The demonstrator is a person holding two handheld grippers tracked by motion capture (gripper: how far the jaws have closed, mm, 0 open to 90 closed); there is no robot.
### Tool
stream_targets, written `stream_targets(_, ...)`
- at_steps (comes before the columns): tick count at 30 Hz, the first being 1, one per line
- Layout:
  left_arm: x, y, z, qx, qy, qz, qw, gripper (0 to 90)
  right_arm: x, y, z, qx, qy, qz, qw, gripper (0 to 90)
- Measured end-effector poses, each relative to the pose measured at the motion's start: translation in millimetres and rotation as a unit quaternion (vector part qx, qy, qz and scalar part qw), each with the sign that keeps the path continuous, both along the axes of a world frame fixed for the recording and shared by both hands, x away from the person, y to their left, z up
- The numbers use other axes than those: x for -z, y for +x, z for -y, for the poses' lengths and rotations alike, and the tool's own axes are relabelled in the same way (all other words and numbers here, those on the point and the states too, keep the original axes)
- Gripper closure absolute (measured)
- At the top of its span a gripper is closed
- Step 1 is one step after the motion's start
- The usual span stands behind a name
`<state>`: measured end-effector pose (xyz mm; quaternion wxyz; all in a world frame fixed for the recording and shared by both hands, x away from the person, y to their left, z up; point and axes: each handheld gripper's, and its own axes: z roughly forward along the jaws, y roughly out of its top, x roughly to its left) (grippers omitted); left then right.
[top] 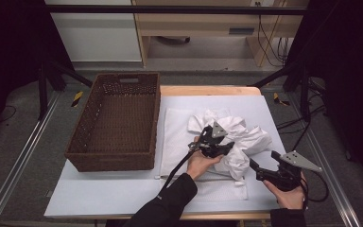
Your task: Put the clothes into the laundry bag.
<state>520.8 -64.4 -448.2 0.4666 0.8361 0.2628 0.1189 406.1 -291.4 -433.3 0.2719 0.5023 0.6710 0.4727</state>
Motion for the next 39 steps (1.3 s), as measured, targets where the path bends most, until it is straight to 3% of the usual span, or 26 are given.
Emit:
stream_targets(2,6.9,0.3,1.0,0.006,0.001,-0.017,0.9998,57.5,1.0,1.1,-1.7,-0.003,-0.003,0.001,1.0000,10.2)
stream_targets(4,6.3,-1.2,0.2,0.011,0.002,-0.026,0.9996,46.8,1.8,1.7,-3.3,-0.007,-0.005,-0.001,1.0000,10.9)
stream_targets(6,-1.4,-6.2,-2.5,0.010,0.009,-0.019,0.9997,35.3,2.3,1.9,-4.9,-0.009,-0.006,-0.003,0.9999,11.4)
stream_targets(8,-13.6,-12.4,-8.8,0.012,0.012,-0.007,0.9998,32.6,1.6,1.7,-6.2,-0.012,-0.006,-0.001,0.9999,12.0)
stream_targets(9,-28.4,-18.4,-19.2,0.011,0.008,0.006,0.9999,28.2,0.3,1.0,-8.4,-0.013,-0.004,0.001,0.9999,12.9)
stream_targets(10,-28.4,-18.4,-19.2,0.011,0.008,0.006,0.9999,26.7,-0.3,0.7,-9.9,-0.015,-0.004,0.002,0.9999,13.6)
stream_targets(13,-48.4,-26.0,-39.1,0.005,0.004,0.014,0.9999,24.5,-0.7,0.8,-18.8,-0.030,-0.009,0.003,0.9995,15.6)
stream_targets(16,-59.1,-35.6,-61.7,-0.005,0.008,0.023,0.9997,25.2,1.5,1.9,-28.3,-0.045,-0.012,-0.004,0.9989,16.7)
stream_targets(17,-59.0,-45.2,-78.2,-0.009,0.008,0.032,0.9994,28.5,5.9,4.4,-38.6,-0.059,-0.020,-0.014,0.9979,18.5)
stream_targets(18,-59.0,-45.2,-78.2,-0.009,0.008,0.032,0.9994,31.4,5.9,4.4,-38.6,-0.059,-0.020,-0.014,0.9979,18.5)
stream_targets(19,-53.3,-55.6,-94.5,-0.013,0.006,0.033,0.9994,34.4,10.9,7.0,-47.8,-0.072,-0.028,-0.023,0.9967,21.0)
stream_targets(22,-43.8,-65.1,-108.7,-0.019,0.011,0.029,0.9993,43.6,15.5,9.1,-55.0,-0.081,-0.035,-0.032,0.9956,23.5)
stream_targets(23,-38.5,-69.5,-115.7,-0.019,0.015,0.023,0.9994,43.6,17.5,9.9,-57.7,-0.084,-0.040,-0.037,0.9950,25.0)
stream_targets(26,-21.3,-82.0,-136.6,-0.021,0.028,0.010,0.9993,55.5,22.5,11.0,-63.2,-0.089,-0.047,-0.052,0.9935,28.9)
stream_targets(29,-7.3,-90.9,-154.3,-0.024,0.041,-0.021,0.9986,67.4,29.1,13.7,-66.8,-0.088,-0.055,-0.070,0.9921,37.5)
stream_targets(31,0.7,-95.4,-163.0,-0.030,0.051,-0.027,0.9979,71.5,30.9,14.4,-67.3,-0.086,-0.060,-0.075,0.9917,41.0)
stream_targets(35,14.7,-102.5,-175.8,-0.024,0.038,-0.040,0.9982,85.1,40.7,17.7,-66.7,-0.081,-0.068,-0.101,0.9893,55.4)
stream_targets(36,17.1,-104.9,-177.6,-0.024,0.035,-0.039,0.9983,85.1,40.7,17.7,-66.7,-0.081,-0.068,-0.101,0.9893,55.4)
stream_targets(37,20.5,-108.1,-178.8,-0.018,0.032,-0.040,0.9985,89.3,43.3,18.5,-66.4,-0.076,-0.067,-0.112,0.9886,65.2)
stream_targets(38,20.5,-108.1,-178.8,-0.018,0.032,-0.040,0.9985,89.9,43.3,18.5,-66.4,-0.076,-0.067,-0.112,0.9886,65.2)
stream_targets(39,21.2,-108.9,-177.9,-0.016,0.041,-0.040,0.9982,89.9,44.2,19.0,-65.8,-0.075,-0.070,-0.109,0.9887,71.1)
